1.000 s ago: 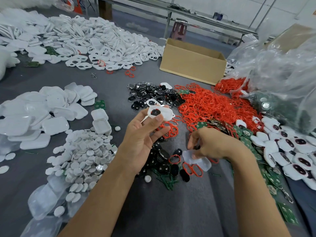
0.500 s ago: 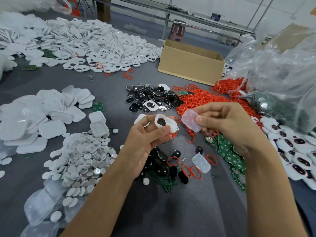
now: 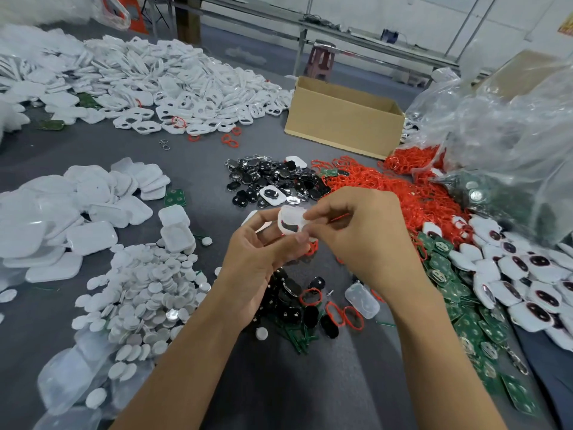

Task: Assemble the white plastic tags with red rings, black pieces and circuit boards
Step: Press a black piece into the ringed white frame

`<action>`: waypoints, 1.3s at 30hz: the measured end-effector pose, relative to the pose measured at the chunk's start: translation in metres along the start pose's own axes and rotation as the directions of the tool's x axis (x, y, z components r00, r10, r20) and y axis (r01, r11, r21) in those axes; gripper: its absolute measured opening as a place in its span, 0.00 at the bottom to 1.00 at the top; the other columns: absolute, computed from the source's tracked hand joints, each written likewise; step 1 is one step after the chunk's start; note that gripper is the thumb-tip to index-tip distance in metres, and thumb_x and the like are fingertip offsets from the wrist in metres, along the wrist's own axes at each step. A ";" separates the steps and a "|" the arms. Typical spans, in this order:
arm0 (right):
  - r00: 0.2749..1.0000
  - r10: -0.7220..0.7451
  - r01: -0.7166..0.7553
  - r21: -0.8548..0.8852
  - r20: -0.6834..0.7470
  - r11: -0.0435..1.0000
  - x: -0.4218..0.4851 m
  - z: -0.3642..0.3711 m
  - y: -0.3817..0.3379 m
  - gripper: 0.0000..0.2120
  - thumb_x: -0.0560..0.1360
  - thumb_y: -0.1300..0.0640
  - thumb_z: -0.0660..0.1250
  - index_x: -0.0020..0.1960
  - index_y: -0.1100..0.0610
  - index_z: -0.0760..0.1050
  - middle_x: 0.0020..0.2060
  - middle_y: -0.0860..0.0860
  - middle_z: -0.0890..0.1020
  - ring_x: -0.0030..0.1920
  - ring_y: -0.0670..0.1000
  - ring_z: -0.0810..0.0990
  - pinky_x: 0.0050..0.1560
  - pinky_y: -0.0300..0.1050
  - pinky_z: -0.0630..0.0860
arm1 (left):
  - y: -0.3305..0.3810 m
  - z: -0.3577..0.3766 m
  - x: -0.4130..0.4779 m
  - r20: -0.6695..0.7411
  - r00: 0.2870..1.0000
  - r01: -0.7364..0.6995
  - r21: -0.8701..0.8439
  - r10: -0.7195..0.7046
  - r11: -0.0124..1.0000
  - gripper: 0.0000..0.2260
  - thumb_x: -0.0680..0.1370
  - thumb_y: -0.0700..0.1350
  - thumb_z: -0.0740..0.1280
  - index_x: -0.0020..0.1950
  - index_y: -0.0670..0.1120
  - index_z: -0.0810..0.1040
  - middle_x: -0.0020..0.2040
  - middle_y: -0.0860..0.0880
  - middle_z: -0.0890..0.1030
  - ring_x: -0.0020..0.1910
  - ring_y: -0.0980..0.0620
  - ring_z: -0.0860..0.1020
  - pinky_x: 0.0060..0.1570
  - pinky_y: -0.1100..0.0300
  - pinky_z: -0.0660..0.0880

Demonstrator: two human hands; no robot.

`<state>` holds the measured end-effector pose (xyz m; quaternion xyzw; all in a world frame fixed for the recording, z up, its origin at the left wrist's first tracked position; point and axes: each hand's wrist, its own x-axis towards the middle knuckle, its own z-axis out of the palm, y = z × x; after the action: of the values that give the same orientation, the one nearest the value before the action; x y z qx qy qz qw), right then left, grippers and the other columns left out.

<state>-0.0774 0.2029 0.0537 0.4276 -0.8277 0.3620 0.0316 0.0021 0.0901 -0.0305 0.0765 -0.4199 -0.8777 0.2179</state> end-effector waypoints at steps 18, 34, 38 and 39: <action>0.981 -0.156 0.167 -0.092 0.116 0.982 -0.002 -0.005 -0.004 0.10 0.71 0.68 0.70 0.43 0.56 0.86 0.41 0.49 0.86 0.41 0.48 0.82 0.45 0.39 0.75 | 0.001 -0.004 0.001 -0.028 1.000 -0.011 -0.009 0.010 1.000 0.24 0.62 0.42 0.79 0.57 0.43 0.78 0.51 0.44 0.85 0.47 0.49 0.84 0.51 0.58 0.81; 0.975 -0.186 0.184 0.035 0.119 0.982 -0.002 -0.017 0.006 0.14 0.71 0.68 0.70 0.47 0.50 0.85 0.43 0.42 0.85 0.46 0.44 0.81 0.45 0.46 0.76 | 0.001 0.001 0.002 0.007 0.999 0.044 -0.194 -0.043 0.980 0.15 0.72 0.47 0.68 0.54 0.38 0.80 0.43 0.44 0.85 0.39 0.55 0.84 0.44 0.62 0.81; 0.966 -0.228 0.228 0.016 0.123 0.973 -0.003 -0.015 0.005 0.11 0.69 0.67 0.75 0.47 0.53 0.85 0.45 0.43 0.85 0.49 0.42 0.80 0.50 0.43 0.76 | 0.001 0.001 0.002 0.016 0.999 0.050 -0.204 -0.047 0.978 0.13 0.75 0.47 0.66 0.51 0.41 0.85 0.47 0.43 0.86 0.44 0.52 0.85 0.46 0.63 0.80; 0.963 -0.243 0.244 0.011 0.118 0.970 -0.002 -0.014 0.004 0.11 0.69 0.66 0.75 0.47 0.53 0.85 0.45 0.44 0.85 0.49 0.43 0.80 0.50 0.43 0.76 | 0.001 0.001 0.002 0.019 0.999 0.052 -0.205 -0.049 0.977 0.13 0.75 0.48 0.66 0.49 0.42 0.86 0.48 0.43 0.86 0.45 0.52 0.85 0.45 0.63 0.80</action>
<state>-0.0827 0.2150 0.0607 0.5466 -0.7701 0.3277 0.0275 0.0002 0.0892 -0.0288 0.0582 -0.3263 -0.9222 0.1994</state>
